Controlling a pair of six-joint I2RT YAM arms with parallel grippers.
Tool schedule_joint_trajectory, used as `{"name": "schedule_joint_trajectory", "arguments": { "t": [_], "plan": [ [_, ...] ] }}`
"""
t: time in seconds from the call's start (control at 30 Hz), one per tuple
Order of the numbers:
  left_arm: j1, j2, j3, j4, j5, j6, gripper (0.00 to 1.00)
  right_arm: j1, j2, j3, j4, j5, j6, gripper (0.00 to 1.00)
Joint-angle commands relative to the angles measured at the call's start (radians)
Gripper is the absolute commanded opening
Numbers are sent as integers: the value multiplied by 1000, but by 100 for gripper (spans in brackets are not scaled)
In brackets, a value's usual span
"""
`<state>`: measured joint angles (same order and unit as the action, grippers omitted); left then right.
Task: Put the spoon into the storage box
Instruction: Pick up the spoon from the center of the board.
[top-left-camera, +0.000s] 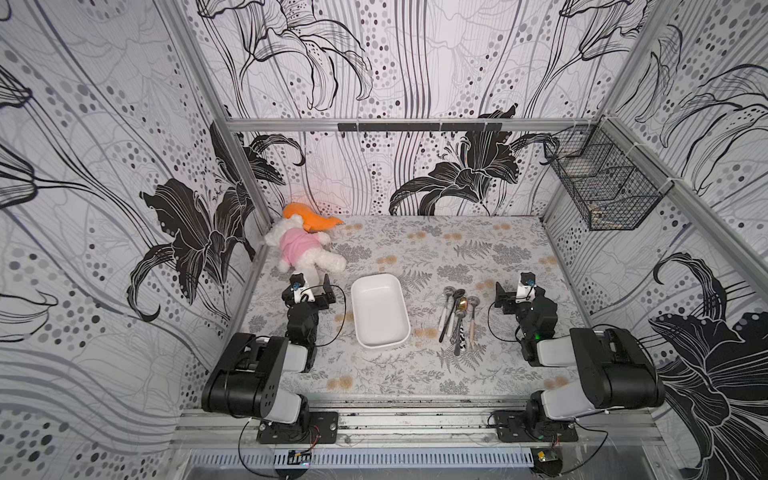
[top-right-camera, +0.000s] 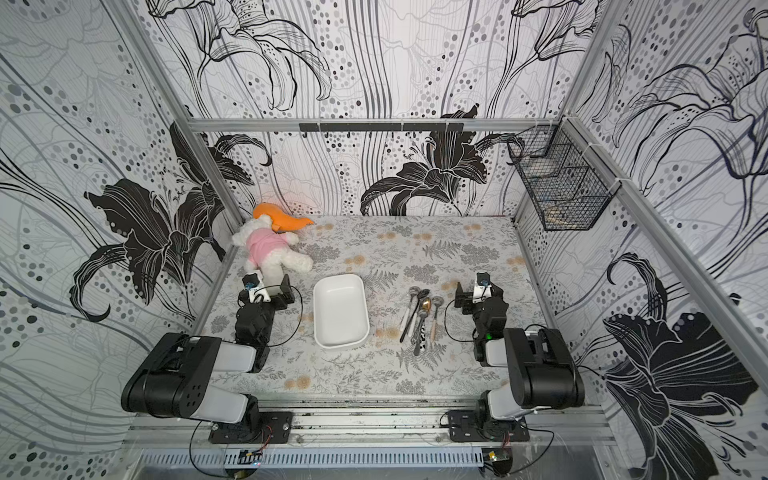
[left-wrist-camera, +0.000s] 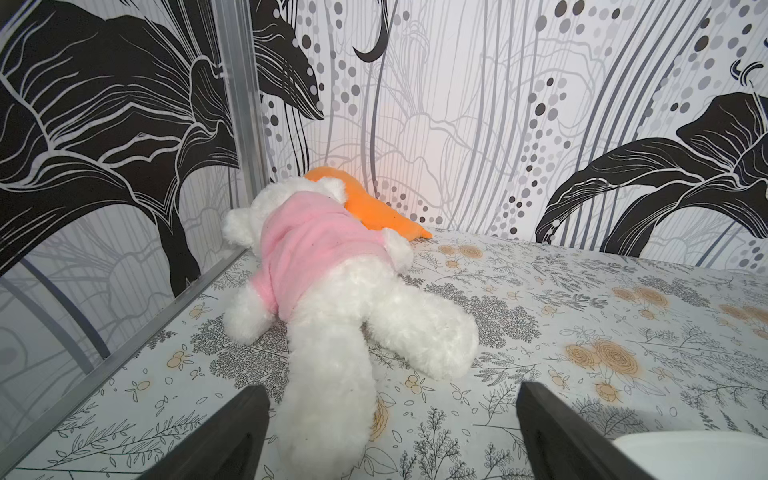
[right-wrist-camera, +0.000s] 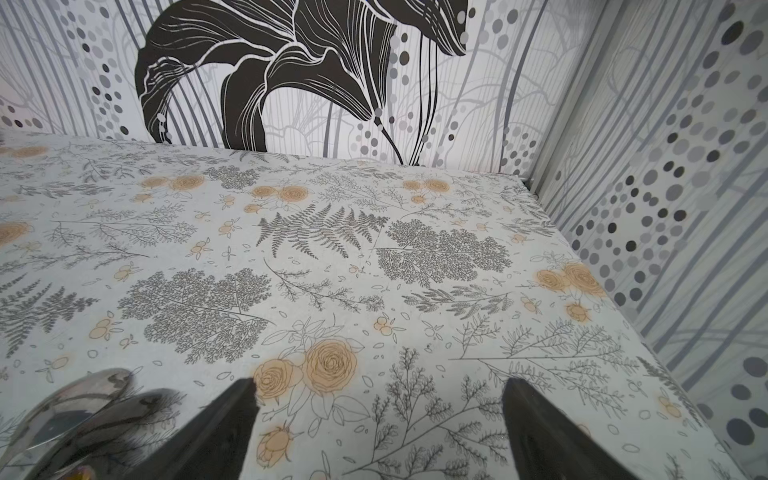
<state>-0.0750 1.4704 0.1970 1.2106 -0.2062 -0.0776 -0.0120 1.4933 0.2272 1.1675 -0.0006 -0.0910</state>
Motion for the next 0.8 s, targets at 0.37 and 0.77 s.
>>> {"name": "schedule_joint_trajectory", "arguments": {
  "t": [0.37,0.77],
  "plan": [
    [3,5,12,20,11,-14,98,-5,6,11,-6,-12,19,97],
    [3,6,13,19,16,-17,98,-6,5,13,-8,-13,19,97]
  ]
}}
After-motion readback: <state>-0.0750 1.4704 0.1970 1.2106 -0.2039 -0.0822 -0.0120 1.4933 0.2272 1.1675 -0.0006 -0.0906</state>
